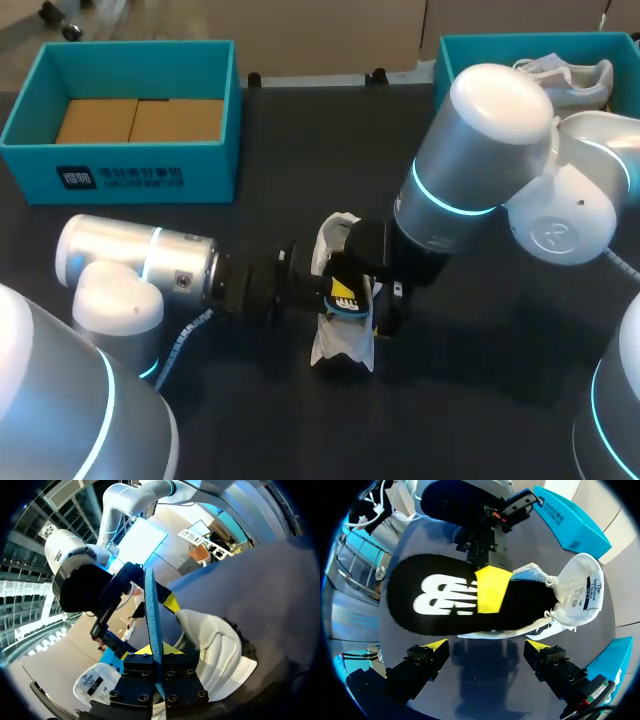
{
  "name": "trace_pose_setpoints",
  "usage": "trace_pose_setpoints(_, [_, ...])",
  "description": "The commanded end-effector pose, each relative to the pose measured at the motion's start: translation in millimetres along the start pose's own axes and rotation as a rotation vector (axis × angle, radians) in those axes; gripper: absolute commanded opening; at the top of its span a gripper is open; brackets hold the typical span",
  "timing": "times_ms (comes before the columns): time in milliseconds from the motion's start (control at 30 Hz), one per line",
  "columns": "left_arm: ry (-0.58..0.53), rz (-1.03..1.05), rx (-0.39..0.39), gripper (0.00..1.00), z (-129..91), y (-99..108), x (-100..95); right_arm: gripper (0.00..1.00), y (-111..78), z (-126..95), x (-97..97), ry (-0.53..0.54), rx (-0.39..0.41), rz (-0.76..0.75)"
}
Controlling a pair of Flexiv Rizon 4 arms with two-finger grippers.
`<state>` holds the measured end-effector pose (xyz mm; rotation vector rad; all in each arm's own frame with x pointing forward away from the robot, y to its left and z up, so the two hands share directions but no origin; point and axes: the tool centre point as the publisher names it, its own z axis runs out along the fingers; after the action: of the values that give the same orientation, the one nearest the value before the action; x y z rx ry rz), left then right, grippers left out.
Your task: Take the shoe out of the shoebox, open the shoe tongue, remove and reinsert the insole, then place the shoe into the shoebox
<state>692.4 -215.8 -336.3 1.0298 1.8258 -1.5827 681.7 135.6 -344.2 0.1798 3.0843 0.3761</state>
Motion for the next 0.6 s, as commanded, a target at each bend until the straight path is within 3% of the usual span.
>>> trace_pose_setpoints(33, [-0.024,0.027,-0.011,0.00,7,11,5.0,1.00,0.0,2,0.6,-0.001,-0.001,-0.001])
trace_pose_setpoints(300, [-0.048,0.020,-0.024,0.00,3,10,1.7,1.00,0.0,2,0.6,-0.001,-0.001,-0.001])
trace_pose_setpoints(333, [-0.050,0.018,-0.022,0.24,1,7,1.1,1.00,0.0,2,0.6,-0.001,-0.001,-0.001])
trace_pose_setpoints(367, [-0.057,0.007,-0.010,0.35,0,4,0.7,1.00,0.0,2,0.6,-0.001,-0.001,-0.001])
trace_pose_setpoints(500, [-0.069,0.000,0.010,0.41,-3,-14,-3.3,1.00,0.0,2,0.6,-0.001,-0.001,-0.001])
trace_pose_setpoints(600, [-0.071,0.010,0.014,0.40,-5,-26,-6.3,1.00,0.0,2,0.6,-0.001,-0.001,-0.001])
